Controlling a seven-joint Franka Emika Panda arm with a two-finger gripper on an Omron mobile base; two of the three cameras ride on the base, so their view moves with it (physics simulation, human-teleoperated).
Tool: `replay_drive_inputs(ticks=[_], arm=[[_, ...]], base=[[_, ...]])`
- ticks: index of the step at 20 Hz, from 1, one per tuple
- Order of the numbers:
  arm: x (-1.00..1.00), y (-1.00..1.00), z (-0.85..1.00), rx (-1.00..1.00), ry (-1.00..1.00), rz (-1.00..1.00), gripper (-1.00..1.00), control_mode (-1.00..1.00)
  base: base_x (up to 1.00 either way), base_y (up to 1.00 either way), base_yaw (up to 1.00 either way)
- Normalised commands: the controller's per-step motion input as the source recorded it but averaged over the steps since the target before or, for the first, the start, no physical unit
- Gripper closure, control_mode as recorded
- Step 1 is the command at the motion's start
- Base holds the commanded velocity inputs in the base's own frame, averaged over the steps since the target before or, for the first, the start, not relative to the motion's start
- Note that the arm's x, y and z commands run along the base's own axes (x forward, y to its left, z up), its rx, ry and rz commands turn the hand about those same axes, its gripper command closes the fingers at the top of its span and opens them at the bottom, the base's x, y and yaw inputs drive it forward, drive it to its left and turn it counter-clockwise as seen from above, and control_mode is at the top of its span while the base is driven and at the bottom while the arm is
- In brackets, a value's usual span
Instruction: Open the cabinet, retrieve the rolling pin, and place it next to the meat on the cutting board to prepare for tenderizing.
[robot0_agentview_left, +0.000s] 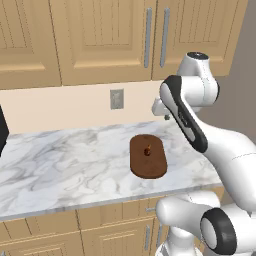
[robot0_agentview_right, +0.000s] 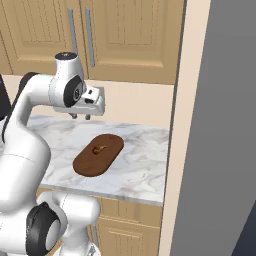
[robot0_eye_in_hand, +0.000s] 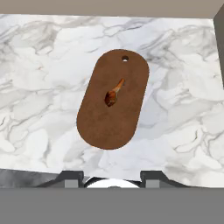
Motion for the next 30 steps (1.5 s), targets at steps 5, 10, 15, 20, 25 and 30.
replay_drive_inputs(ticks=[5,10,15,20,25,30], arm=[[-0.26,0.06,0.02,-0.04,-0.14,0.0,-1.0,-1.0],[-0.4,0.12,0.22,-0.1,-0.33,-0.04,-1.0,-1.0],[-0.18,0.01,0.23,-0.01,-0.27,-0.01,-1.0,-1.0],[-0.07,0.0,0.21,0.02,-0.22,0.0,-1.0,-1.0],[-0.03,0.0,0.47,0.0,-0.26,0.0,-1.0,-1.0],[-0.04,0.0,0.63,0.0,-0.19,0.0,-1.0,-1.0]], base=[[0.0,0.0,0.0],[0.0,0.0,0.0],[0.0,0.0,0.0],[0.0,0.0,0.0],[0.0,0.0,0.0],[0.0,0.0,0.0]])
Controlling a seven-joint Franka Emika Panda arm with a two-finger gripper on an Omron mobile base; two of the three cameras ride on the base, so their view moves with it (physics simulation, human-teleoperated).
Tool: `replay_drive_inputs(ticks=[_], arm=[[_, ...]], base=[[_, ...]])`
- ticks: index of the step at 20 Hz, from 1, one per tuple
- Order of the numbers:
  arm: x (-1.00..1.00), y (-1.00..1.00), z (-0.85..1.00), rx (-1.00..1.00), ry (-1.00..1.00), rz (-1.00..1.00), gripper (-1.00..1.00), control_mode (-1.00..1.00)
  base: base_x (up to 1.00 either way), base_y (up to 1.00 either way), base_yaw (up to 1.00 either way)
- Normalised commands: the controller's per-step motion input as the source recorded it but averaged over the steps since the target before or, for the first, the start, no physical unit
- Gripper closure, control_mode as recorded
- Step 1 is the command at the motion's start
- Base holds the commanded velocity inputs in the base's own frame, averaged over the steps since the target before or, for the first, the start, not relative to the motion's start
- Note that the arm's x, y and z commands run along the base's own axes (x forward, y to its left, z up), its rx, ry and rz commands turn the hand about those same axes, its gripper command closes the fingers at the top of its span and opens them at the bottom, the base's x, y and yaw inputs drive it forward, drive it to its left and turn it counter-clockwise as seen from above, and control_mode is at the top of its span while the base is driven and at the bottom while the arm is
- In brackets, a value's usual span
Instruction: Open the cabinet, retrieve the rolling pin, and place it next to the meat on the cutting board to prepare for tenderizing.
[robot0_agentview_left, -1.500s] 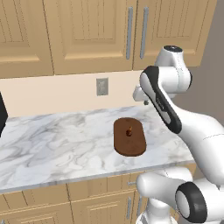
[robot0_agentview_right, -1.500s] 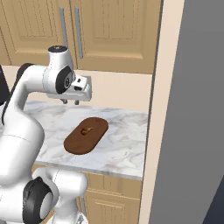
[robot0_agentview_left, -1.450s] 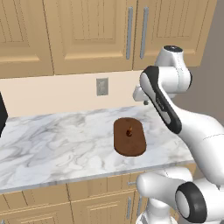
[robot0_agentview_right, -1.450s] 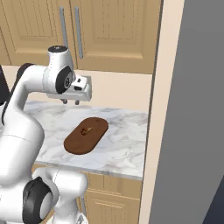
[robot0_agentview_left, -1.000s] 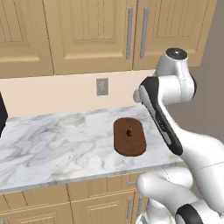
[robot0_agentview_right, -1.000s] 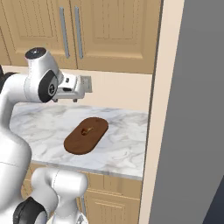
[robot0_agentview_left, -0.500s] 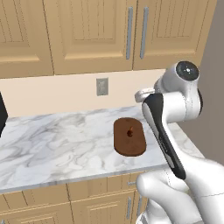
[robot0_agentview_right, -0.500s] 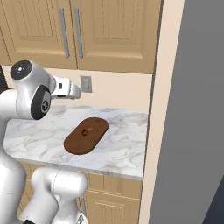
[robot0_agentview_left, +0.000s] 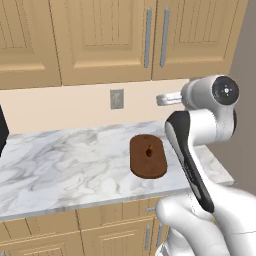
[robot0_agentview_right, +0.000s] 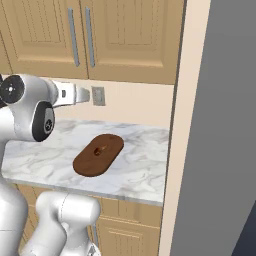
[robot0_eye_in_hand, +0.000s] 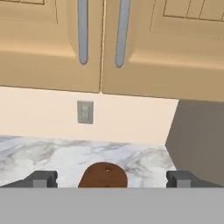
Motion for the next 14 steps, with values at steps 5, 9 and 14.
replay_drive_inputs(ticks=[5,9,14], arm=[[0.0,0.0,0.64,0.0,-0.15,0.0,-1.0,-1.0],[0.0,0.0,0.75,0.0,-0.17,0.0,-1.0,-1.0],[-0.17,0.0,0.59,-0.02,-0.23,0.0,-1.0,-1.0]], base=[[0.0,0.0,0.0],[0.0,0.0,0.0],[0.0,0.0,0.0]])
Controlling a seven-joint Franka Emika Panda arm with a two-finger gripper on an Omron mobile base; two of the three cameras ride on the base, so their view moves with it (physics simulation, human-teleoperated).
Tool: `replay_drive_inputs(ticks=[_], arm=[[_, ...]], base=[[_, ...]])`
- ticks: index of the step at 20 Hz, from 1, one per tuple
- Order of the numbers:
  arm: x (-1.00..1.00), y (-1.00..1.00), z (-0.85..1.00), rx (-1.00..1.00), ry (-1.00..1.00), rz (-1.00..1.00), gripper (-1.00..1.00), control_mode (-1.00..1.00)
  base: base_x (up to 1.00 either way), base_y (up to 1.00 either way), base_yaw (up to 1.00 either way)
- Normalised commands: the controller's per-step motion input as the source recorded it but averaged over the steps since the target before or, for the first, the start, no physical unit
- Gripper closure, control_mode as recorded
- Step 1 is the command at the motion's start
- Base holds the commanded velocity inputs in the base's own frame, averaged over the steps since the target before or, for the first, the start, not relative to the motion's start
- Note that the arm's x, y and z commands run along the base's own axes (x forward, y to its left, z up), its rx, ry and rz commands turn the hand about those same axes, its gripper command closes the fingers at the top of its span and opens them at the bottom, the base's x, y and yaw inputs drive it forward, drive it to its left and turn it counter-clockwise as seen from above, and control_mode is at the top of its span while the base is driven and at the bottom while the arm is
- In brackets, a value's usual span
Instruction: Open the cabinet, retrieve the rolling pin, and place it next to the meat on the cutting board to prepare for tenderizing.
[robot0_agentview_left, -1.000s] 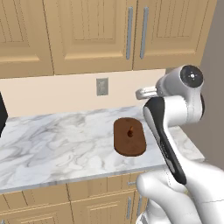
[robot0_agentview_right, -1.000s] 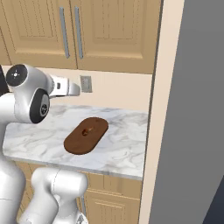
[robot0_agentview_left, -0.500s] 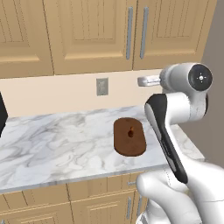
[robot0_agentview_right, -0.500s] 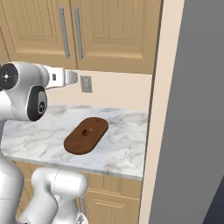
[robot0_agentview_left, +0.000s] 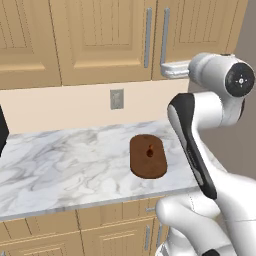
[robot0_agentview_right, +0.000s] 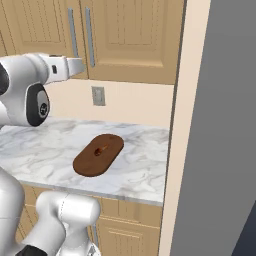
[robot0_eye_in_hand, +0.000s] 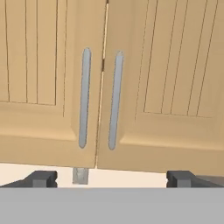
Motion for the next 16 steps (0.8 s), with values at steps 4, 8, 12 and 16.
replay_drive_inputs(ticks=[4,8,12,16], arm=[[-0.08,0.02,0.06,-0.07,-0.12,0.0,-1.0,-1.0],[0.1,0.0,0.0,0.0,0.0,0.0,-1.0,-1.0],[0.04,0.0,0.0,0.0,0.0,0.0,-1.0,-1.0],[0.01,0.0,0.0,0.0,-0.01,0.0,-1.0,-1.0]], base=[[0.0,0.0,0.0],[0.0,0.0,0.0],[0.0,0.0,0.0],[0.0,0.0,0.0]])
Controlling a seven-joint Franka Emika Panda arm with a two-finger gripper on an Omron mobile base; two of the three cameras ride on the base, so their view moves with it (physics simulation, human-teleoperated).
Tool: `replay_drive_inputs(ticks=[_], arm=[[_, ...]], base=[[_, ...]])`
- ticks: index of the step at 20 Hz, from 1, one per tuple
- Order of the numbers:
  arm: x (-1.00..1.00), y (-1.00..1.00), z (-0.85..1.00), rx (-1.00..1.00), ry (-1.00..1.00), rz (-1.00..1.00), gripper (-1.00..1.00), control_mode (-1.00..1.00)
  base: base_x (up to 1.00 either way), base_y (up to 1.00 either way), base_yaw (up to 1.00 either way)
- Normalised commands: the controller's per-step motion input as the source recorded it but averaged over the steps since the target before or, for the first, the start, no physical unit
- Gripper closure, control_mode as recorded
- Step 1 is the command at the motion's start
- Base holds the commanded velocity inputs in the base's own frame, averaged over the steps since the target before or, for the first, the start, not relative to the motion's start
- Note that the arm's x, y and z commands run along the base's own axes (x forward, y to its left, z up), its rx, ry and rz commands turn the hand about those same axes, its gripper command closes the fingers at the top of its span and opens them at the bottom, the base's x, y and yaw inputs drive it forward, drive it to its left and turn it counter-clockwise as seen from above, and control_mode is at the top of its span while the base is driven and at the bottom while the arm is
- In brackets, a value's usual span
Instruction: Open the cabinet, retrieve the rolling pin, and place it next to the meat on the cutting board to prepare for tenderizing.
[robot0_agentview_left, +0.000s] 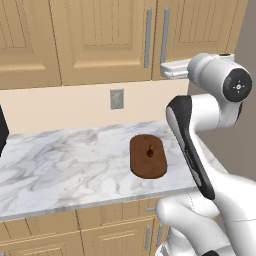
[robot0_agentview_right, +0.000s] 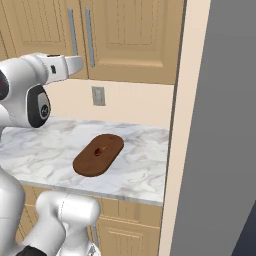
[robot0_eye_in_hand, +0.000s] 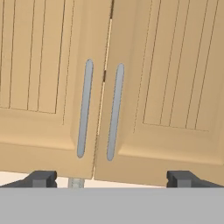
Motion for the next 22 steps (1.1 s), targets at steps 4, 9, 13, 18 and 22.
replay_drive_inputs(ticks=[4,9,13,18,22], arm=[[0.29,0.0,0.0,0.0,0.0,0.0,-1.0,-1.0],[0.63,0.0,0.0,0.0,0.0,0.0,-1.0,-1.0],[0.62,0.0,0.0,0.0,0.0,0.0,-1.0,-1.0],[0.49,-0.05,0.0,0.0,0.0,0.0,-1.0,-1.0],[0.45,-0.1,0.0,0.0,0.0,-0.02,-1.0,-1.0]], base=[[0.0,0.0,0.0],[0.0,0.0,0.0],[0.0,0.0,0.0],[0.0,0.0,0.0],[0.0,0.0,0.0]])
